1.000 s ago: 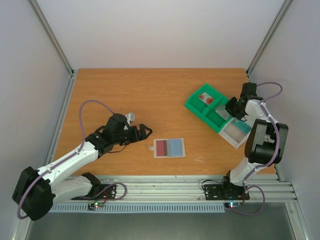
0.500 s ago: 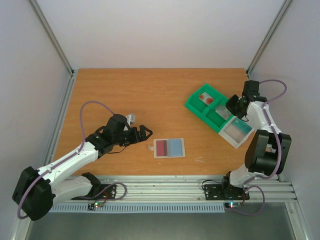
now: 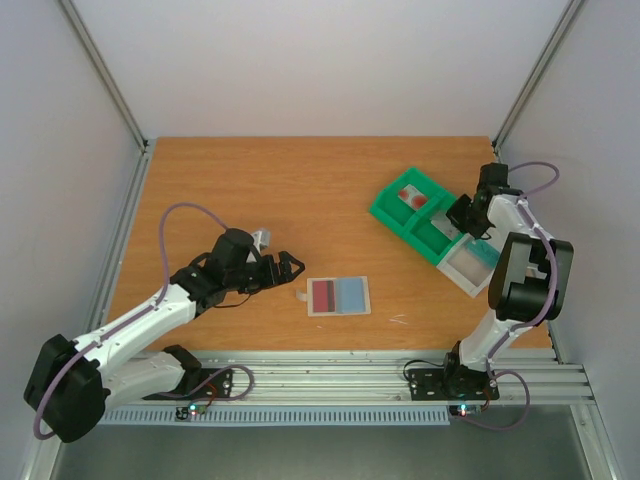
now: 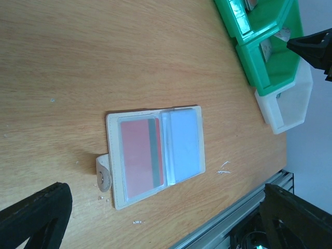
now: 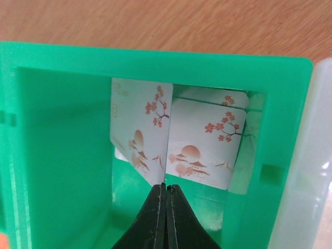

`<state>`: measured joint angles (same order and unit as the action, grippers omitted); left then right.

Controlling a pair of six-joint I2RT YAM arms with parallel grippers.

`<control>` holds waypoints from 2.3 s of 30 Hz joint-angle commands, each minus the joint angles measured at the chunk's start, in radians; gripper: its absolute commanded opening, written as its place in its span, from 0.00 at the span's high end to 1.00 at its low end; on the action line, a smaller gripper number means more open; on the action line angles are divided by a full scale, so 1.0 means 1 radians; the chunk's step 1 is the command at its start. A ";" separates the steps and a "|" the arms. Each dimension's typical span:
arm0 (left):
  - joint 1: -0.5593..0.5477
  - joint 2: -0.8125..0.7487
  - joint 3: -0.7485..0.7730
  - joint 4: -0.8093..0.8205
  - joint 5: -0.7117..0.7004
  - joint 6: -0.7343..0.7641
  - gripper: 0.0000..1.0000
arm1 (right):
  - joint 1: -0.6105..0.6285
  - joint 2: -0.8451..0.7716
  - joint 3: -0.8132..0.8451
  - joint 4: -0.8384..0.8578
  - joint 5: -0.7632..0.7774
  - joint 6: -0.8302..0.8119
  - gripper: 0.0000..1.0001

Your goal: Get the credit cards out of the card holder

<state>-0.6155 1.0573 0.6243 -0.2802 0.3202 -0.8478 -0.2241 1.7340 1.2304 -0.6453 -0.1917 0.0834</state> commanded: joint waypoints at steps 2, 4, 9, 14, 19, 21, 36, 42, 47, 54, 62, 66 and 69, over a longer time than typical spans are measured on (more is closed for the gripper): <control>0.005 -0.010 -0.009 0.001 0.007 0.011 0.01 | 0.005 0.043 0.033 -0.017 0.046 -0.023 0.99; 0.006 -0.010 -0.008 -0.004 0.004 0.015 0.01 | 0.005 0.039 0.029 -0.013 0.056 -0.025 0.99; 0.005 -0.013 -0.009 -0.009 -0.003 0.021 0.01 | 0.005 0.027 0.040 -0.026 0.063 -0.030 0.99; 0.005 -0.014 -0.008 -0.009 0.007 0.019 0.01 | 0.016 -0.001 0.051 -0.035 0.061 -0.024 0.98; 0.006 -0.013 -0.007 -0.011 0.012 0.019 0.00 | 0.035 0.013 0.079 -0.043 0.049 -0.016 0.98; 0.005 -0.013 -0.005 -0.014 0.014 0.018 0.01 | 0.041 0.027 0.091 -0.042 0.052 -0.020 0.98; 0.005 -0.013 -0.029 0.000 0.008 0.008 0.04 | 0.108 -0.008 0.077 -0.046 0.020 -0.027 0.93; 0.005 0.012 -0.041 0.024 0.037 0.018 0.07 | 0.180 -0.107 0.036 -0.075 0.006 -0.024 0.87; 0.002 0.066 -0.023 0.053 0.091 0.031 0.11 | 0.279 -0.205 0.013 -0.107 0.006 -0.026 0.81; -0.005 0.148 -0.010 0.128 0.158 0.015 0.16 | 0.423 -0.326 -0.051 -0.143 -0.041 -0.026 0.77; -0.035 0.223 -0.065 0.309 0.202 -0.070 0.20 | 0.523 -0.424 -0.175 -0.092 -0.179 0.022 0.76; -0.052 0.281 -0.058 0.373 0.221 -0.104 0.21 | 0.581 -0.457 -0.222 -0.073 -0.194 0.039 0.75; -0.065 0.313 -0.063 0.428 0.215 -0.126 0.22 | 0.615 -0.479 -0.273 -0.030 -0.229 0.071 0.75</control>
<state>-0.6640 1.3369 0.5735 -0.0002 0.5133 -0.9314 0.3519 1.2953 1.0046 -0.7280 -0.3603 0.1055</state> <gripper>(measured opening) 0.786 0.247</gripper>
